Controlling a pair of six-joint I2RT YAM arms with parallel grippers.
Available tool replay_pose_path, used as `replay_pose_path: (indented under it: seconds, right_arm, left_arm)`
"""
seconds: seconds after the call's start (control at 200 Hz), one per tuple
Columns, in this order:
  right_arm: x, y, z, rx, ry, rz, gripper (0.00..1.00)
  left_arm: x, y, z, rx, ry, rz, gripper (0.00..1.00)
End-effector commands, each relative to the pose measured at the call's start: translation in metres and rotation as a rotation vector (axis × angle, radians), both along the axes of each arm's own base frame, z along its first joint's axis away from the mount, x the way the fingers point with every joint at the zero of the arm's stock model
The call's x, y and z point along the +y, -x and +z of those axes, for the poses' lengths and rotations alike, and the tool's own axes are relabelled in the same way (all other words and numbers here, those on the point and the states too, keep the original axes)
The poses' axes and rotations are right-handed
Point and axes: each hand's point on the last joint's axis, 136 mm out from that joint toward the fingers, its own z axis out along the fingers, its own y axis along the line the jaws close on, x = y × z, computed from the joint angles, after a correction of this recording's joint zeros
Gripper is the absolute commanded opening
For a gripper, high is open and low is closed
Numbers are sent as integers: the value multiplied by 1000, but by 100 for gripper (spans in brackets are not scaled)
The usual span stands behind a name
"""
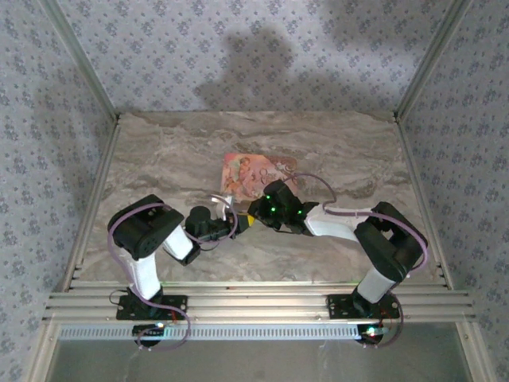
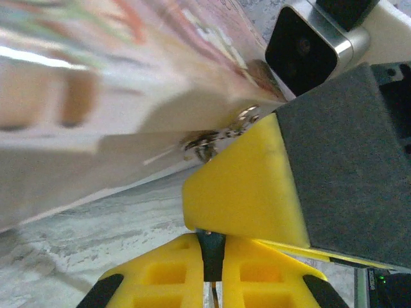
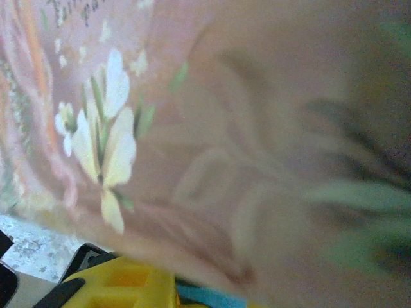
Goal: Unlock the padlock with the key
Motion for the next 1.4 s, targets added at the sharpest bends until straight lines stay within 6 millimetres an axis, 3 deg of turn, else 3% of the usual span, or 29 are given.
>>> replay_pose_path:
  seconds: [0.0, 0.12, 0.22, 0.49, 0.849, 1.144, 1.394]
  right_arm:
    - [10, 22, 1, 112, -70, 22, 36]
    - [6, 21, 9, 89, -51, 15, 54]
    - [-3, 20, 17, 54, -10, 5, 59]
    - [-35, 15, 42, -51, 123, -12, 61]
    - [-60, 13, 48, -95, 188, -20, 61]
    - [-80, 10, 68, -163, 233, -34, 61]
    - [-92, 10, 75, -201, 264, -37, 61]
  left_arm:
    - [0, -7, 5, -16, 14, 22, 0]
    - [2, -8, 1, 4, -1, 40, 0]
    - [7, -10, -5, 25, -43, 64, 0]
    - [28, -13, -16, 10, -314, 133, 0]
    - [50, -19, -17, -39, -665, 188, 0]
    - [66, -20, -21, 4, -747, 261, 0]
    - [74, -18, 0, 4, -749, 288, 0]
